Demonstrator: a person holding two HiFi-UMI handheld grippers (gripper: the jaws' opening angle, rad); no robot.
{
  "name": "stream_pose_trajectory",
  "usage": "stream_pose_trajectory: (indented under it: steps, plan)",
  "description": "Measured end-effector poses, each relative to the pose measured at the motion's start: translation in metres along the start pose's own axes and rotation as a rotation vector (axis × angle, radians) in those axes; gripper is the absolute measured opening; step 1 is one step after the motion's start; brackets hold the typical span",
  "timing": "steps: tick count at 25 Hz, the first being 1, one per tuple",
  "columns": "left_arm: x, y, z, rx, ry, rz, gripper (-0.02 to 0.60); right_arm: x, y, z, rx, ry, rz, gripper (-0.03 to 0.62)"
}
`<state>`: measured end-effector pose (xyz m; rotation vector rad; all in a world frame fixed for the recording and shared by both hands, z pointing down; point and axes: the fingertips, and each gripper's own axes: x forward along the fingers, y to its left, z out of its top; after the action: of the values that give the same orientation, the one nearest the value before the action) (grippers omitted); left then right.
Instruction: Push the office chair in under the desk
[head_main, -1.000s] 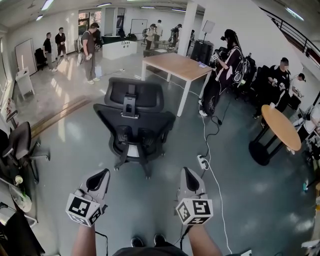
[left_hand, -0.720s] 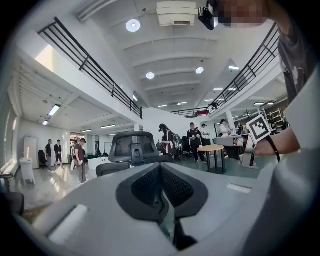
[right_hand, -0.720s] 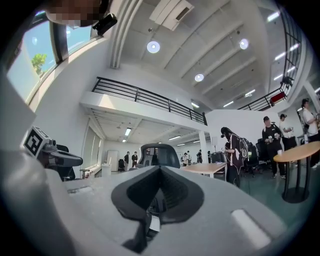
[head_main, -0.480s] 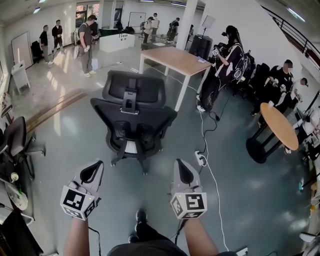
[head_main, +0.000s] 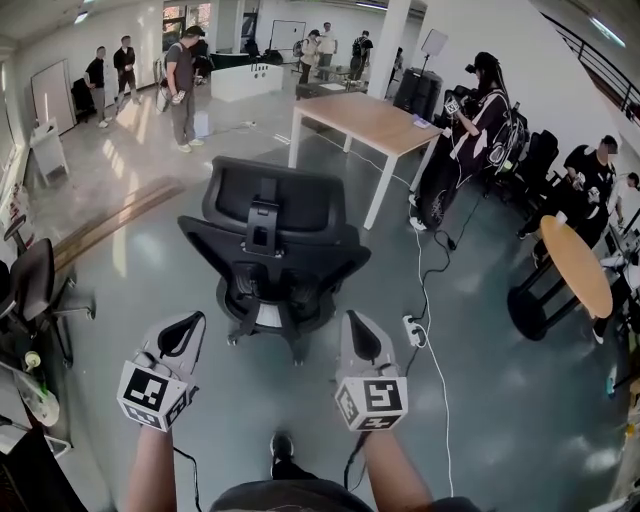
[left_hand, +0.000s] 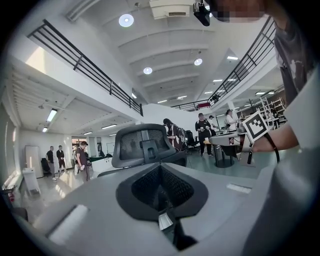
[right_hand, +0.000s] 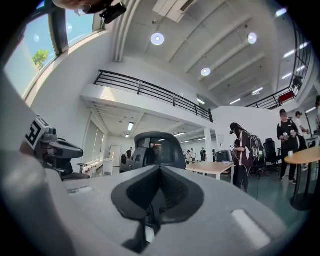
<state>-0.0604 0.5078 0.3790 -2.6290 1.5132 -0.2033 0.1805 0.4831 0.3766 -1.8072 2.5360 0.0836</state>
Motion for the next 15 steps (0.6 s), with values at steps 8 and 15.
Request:
stream_pose_trajectory:
  steps: [8, 15]
  plan:
    - [0.057, 0.035, 0.000, 0.036, -0.006, 0.049, 0.018, 0.058, -0.028, -0.009, -0.021, 0.009, 0.003, -0.009]
    - [0.081, 0.059, -0.016, 0.064, 0.023, 0.093, 0.021, 0.089, -0.042, -0.020, -0.060, 0.044, 0.006, -0.009]
